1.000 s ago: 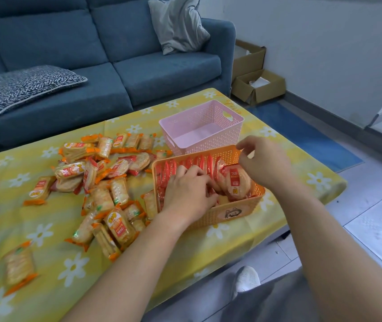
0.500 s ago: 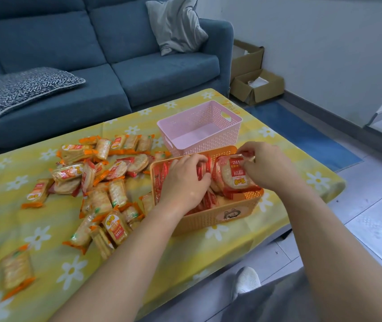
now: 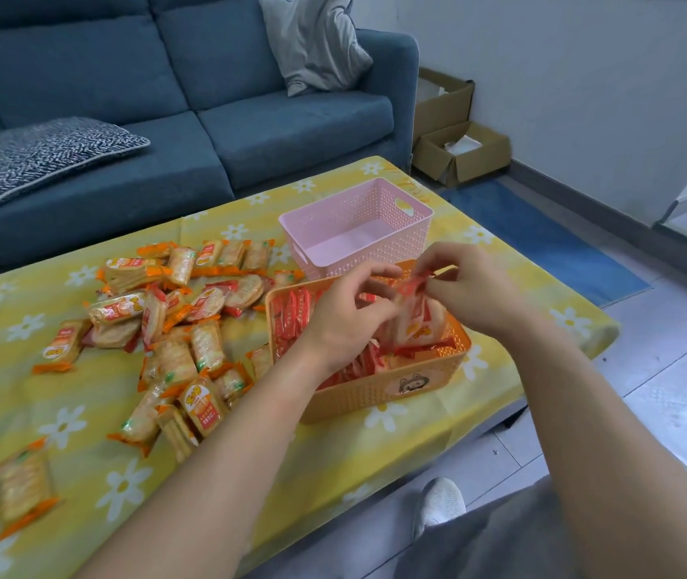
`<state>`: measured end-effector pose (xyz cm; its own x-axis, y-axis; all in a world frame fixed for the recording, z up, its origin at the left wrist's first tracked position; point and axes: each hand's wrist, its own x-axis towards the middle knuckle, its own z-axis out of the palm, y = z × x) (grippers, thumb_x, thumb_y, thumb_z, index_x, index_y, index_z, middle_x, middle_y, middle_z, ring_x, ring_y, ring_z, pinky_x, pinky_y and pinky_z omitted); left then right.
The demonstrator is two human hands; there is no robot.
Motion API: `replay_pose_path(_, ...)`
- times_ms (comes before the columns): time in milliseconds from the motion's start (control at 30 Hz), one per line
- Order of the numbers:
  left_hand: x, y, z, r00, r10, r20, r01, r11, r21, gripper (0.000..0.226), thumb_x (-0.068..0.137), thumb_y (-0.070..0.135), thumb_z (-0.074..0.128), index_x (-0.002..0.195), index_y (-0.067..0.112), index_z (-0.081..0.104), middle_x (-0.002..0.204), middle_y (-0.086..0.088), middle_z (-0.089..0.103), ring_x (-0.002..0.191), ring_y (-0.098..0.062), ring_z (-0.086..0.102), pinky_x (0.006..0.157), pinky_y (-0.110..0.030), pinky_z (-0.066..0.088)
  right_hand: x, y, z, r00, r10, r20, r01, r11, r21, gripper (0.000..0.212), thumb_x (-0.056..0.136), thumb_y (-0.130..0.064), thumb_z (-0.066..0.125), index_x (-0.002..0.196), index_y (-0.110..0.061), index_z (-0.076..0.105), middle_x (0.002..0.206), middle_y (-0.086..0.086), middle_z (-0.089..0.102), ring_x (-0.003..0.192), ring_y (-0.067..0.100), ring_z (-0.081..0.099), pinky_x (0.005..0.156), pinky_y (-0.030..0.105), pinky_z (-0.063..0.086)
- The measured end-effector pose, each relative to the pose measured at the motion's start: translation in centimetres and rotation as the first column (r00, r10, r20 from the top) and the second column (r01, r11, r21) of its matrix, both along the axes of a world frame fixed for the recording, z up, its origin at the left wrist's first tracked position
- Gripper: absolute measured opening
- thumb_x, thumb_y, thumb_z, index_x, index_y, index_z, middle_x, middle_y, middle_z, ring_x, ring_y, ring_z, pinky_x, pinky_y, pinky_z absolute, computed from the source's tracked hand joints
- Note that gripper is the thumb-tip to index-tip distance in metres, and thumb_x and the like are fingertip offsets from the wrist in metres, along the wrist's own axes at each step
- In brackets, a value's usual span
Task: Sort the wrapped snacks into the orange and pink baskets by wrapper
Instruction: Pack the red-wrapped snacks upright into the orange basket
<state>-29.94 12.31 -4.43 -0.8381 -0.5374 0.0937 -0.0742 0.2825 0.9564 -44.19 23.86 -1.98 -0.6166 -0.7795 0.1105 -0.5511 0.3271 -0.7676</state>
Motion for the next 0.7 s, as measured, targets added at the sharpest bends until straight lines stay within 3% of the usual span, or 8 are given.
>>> replay_pose_path(133,1.2,-0.2,-0.8,0.997,-0.031,0.068,0.036,0.997,-0.067,0.044,0.078,0.006,0.061,0.110,0.036,0.067,0.101,0.005,0.067,0.075,-0.008,0.065,0.070,-0.029,0.053,1.1,-0.9,-1.3,0.996,0.071,-0.057,-0.067,0.995,0.073,0.040,0.078,0.008,0.051,0.079,-0.029,0.066,0.082,-0.015,0.066,0.080,0.010,0.067,0.054,0.016,0.042)
replay_pose_path(233,1.7,-0.5,-1.4,0.996,-0.032,0.079,0.039,0.996,-0.081,0.045,0.077,0.001,0.057,0.100,0.037,0.071,0.101,0.010,0.069,0.082,-0.007,0.068,0.072,-0.025,0.052,1.4,-1.3,-1.7,0.987,0.082,-0.137,-0.067,0.992,0.109,0.044,0.077,0.009,0.048,0.076,-0.032,0.064,0.089,-0.011,0.064,0.074,0.001,0.057,0.055,0.015,0.037)
replay_pose_path(300,1.6,-0.7,-1.7,0.996,-0.013,0.085,0.024,0.992,-0.128,0.036,0.080,0.007,0.060,0.094,0.038,0.072,0.102,0.009,0.070,0.080,-0.007,0.066,0.074,-0.030,0.052,1.9,-1.4,-1.7,0.972,0.105,-0.208,-0.083,0.990,0.111,0.040,0.077,0.009,0.050,0.079,-0.028,0.065,0.094,-0.006,0.065,0.069,0.001,0.050,0.056,0.016,0.033)
replay_pose_path(400,1.3,-0.7,-1.8,0.997,0.054,0.063,-0.045,0.989,-0.139,0.003,0.086,0.037,0.066,0.084,0.037,0.068,0.086,0.011,0.067,0.081,-0.019,0.066,0.076,-0.052,0.056,2.6,-1.5,-1.8,0.965,0.147,-0.217,-0.138,0.989,0.059,0.037,0.080,0.009,0.051,0.089,-0.020,0.071,0.086,-0.008,0.062,0.066,-0.004,0.048,0.056,0.010,0.033)
replay_pose_path(433,1.2,-0.7,-1.9,0.994,0.093,0.063,-0.082,0.984,-0.155,0.010,0.085,0.045,0.067,0.080,0.037,0.067,0.081,0.011,0.066,0.081,-0.021,0.067,0.077,-0.054,0.056,2.7,-1.5,-1.9,0.967,0.163,-0.196,-0.152,0.986,0.069,0.038,0.082,0.009,0.050,0.095,-0.019,0.072,0.080,-0.011,0.060,0.063,-0.006,0.050,0.055,0.008,0.035)
replay_pose_path(500,1.0,-0.6,-2.1,0.983,0.162,0.090,-0.139,0.964,-0.225,0.018,0.082,0.047,0.074,0.075,0.035,0.064,0.081,0.010,0.066,0.079,-0.016,0.064,0.075,-0.040,0.053,2.9,-1.5,-2.0,0.966,0.215,-0.143,-0.196,0.971,0.138,0.043,0.084,0.008,0.048,0.107,-0.022,0.071,0.079,-0.016,0.062,0.067,-0.005,0.056,0.054,0.008,0.036)
replay_pose_path(600,0.8,-0.4,-2.3,0.961,0.218,0.172,-0.137,0.910,-0.391,0.022,0.077,0.040,0.083,0.079,0.033,0.062,0.091,0.007,0.063,0.081,-0.009,0.056,0.071,-0.029,0.041,2.2,-1.4,-2.0,0.984,0.176,-0.008,-0.174,0.977,0.122,0.056,0.087,0.006,0.046,0.131,-0.027,0.058,0.102,-0.009,0.068,0.082,0.008,0.066,0.063,0.019,0.050)
replay_pose_path(700,0.9,0.4,-2.2,0.916,0.255,0.310,-0.028,0.811,-0.585,0.030,0.079,0.044,0.079,0.101,0.037,0.061,0.103,0.012,0.057,0.097,-0.015,0.050,0.082,-0.035,0.045,0.4,-0.8,-1.8,0.985,-0.003,-0.173,0.024,0.992,0.121,0.055,0.088,-0.003,0.053,0.135,-0.031,0.053,0.113,-0.010,0.067,0.089,0.014,0.065,0.076,0.037,0.057)
